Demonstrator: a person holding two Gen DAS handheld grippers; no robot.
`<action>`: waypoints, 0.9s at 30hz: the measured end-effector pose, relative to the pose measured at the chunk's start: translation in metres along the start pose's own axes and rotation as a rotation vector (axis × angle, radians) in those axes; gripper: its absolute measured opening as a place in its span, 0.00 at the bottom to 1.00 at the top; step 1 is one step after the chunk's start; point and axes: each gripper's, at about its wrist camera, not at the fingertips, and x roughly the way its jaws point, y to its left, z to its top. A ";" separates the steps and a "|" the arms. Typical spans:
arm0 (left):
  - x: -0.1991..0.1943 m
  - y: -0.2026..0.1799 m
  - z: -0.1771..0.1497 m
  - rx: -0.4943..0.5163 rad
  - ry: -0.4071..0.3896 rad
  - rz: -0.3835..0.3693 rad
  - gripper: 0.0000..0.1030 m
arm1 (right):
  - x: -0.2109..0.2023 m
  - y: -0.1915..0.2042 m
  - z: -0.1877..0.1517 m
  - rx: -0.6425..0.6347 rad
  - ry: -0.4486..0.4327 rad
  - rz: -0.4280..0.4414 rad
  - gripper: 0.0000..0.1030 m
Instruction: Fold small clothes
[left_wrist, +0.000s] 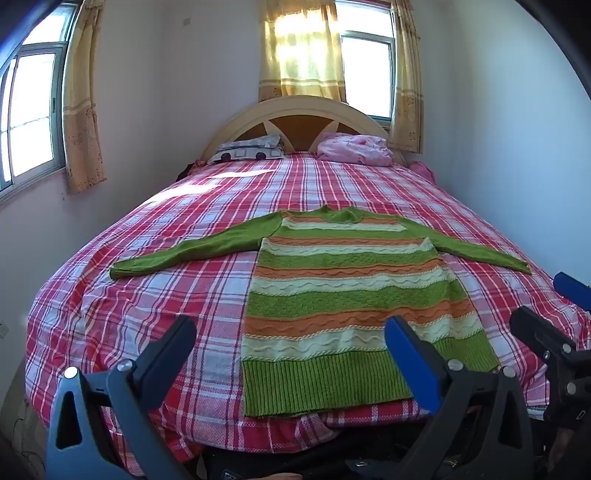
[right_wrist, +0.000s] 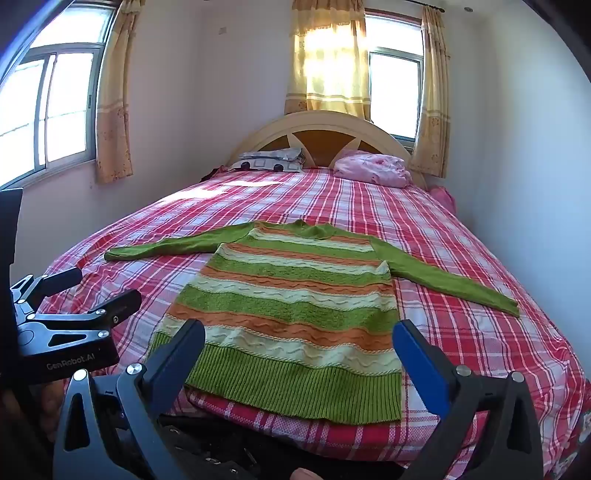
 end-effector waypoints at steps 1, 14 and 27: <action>0.000 0.001 0.000 -0.010 0.006 -0.003 1.00 | 0.000 0.000 0.000 0.004 0.003 0.003 0.99; 0.006 -0.005 -0.005 0.014 0.024 0.010 1.00 | 0.002 -0.003 -0.002 0.008 0.005 0.001 0.99; 0.004 0.001 -0.002 0.008 0.018 0.006 1.00 | 0.002 -0.001 -0.002 0.010 0.007 0.000 0.99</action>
